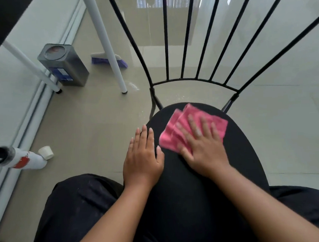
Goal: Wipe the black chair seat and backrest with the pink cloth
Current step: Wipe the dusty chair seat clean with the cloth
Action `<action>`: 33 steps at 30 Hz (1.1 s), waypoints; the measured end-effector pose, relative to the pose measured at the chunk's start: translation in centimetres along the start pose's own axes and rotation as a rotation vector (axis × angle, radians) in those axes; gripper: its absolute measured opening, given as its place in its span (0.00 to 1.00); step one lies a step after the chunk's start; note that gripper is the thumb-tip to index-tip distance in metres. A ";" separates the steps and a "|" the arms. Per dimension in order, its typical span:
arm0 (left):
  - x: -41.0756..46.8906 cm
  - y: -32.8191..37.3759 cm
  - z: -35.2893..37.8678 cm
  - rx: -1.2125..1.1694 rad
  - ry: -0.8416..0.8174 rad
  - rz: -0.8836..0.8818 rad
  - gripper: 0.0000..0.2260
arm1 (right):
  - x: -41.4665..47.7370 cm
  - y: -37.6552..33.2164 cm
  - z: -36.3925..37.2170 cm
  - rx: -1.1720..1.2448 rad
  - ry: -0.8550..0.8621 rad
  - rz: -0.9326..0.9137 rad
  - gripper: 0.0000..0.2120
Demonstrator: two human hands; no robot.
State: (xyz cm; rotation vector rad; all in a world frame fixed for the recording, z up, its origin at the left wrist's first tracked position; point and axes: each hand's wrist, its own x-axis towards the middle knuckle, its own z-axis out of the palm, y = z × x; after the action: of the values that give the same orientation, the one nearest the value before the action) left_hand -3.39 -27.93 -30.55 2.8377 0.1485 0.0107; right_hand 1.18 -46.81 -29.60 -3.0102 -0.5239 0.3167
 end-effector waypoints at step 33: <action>0.4 0.1 0.0 0.024 -0.010 0.112 0.24 | 7.6 0.8 -2.2 0.288 0.588 -0.144 0.18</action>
State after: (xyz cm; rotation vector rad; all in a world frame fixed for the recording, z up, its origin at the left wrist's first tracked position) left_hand -2.93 -28.01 -30.54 2.8662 -0.0124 0.0182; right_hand 8.94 -45.09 -28.96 -2.5823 -0.5657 -0.4507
